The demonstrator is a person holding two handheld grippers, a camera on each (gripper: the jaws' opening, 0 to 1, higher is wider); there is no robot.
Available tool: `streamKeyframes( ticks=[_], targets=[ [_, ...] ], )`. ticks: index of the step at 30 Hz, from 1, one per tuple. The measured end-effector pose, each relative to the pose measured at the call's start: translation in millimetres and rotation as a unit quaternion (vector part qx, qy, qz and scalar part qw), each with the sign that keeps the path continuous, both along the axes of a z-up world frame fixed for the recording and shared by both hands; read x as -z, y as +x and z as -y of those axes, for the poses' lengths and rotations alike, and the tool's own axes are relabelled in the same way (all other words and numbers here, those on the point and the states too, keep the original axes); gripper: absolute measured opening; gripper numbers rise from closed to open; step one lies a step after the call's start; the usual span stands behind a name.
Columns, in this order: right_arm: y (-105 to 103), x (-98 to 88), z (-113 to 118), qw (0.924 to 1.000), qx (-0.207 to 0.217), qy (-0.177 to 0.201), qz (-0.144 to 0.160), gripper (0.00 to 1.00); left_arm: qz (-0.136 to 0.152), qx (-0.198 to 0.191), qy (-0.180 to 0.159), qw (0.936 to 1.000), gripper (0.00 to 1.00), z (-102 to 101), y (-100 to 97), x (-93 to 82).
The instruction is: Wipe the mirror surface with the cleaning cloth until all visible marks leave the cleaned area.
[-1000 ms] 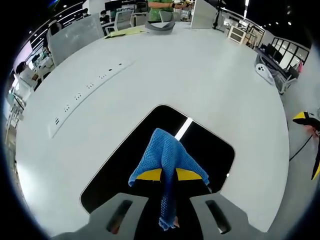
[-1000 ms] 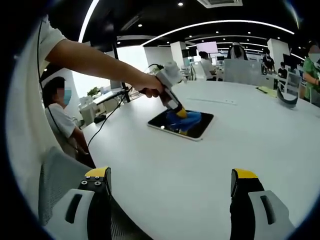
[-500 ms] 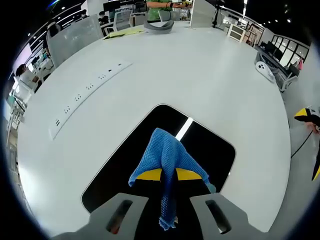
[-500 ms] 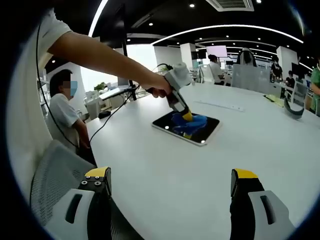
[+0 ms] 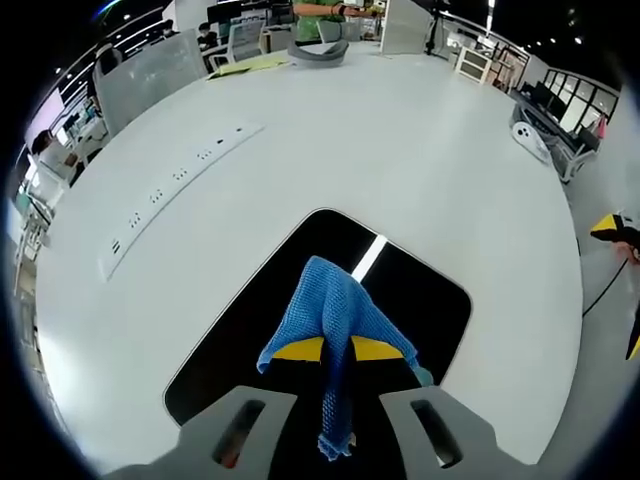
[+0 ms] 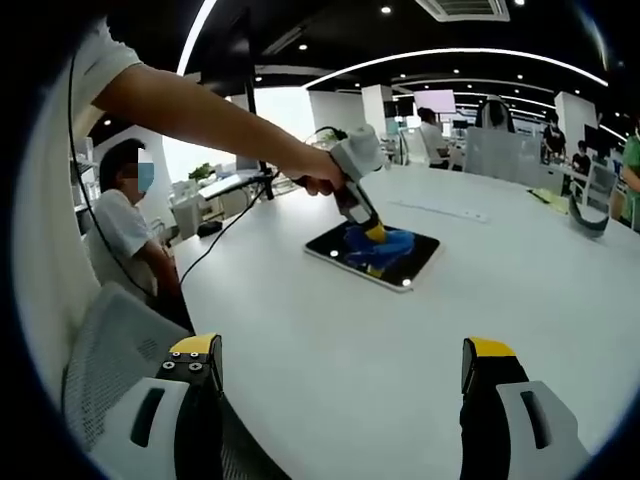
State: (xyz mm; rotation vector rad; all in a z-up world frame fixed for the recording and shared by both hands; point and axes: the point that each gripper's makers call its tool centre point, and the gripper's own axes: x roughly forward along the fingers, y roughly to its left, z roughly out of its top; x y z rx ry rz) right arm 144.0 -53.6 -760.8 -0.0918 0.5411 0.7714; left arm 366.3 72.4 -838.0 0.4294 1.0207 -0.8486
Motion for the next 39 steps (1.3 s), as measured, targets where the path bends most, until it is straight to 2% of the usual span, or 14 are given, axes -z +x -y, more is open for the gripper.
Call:
streamKeyframes(
  ticks=[4, 10, 20, 39],
  targets=[
    [2, -2.0, -5, 0.9999, 0.011, 0.0, 0.001, 1.0, 0.006, 0.002, 0.005, 1.0, 0.06, 0, -0.5, -0.4],
    [6, -3.1, -9, 0.9995, 0.03, 0.002, 0.002, 1.0, 0.001, 0.002, 0.003, 1.0, 0.06, 0, 0.2, -0.4],
    [2, 1.5, -8, 0.9989, 0.047, 0.003, -0.002, 1.0, 0.005, -0.003, -0.003, 1.0, 0.06, 3, 1.6, 0.2],
    [-2, 5.3, -10, 0.9993, 0.036, 0.001, -0.008, 1.0, 0.006, -0.006, -0.013, 0.9999, 0.06, 11, 4.3, 1.2]
  ],
)
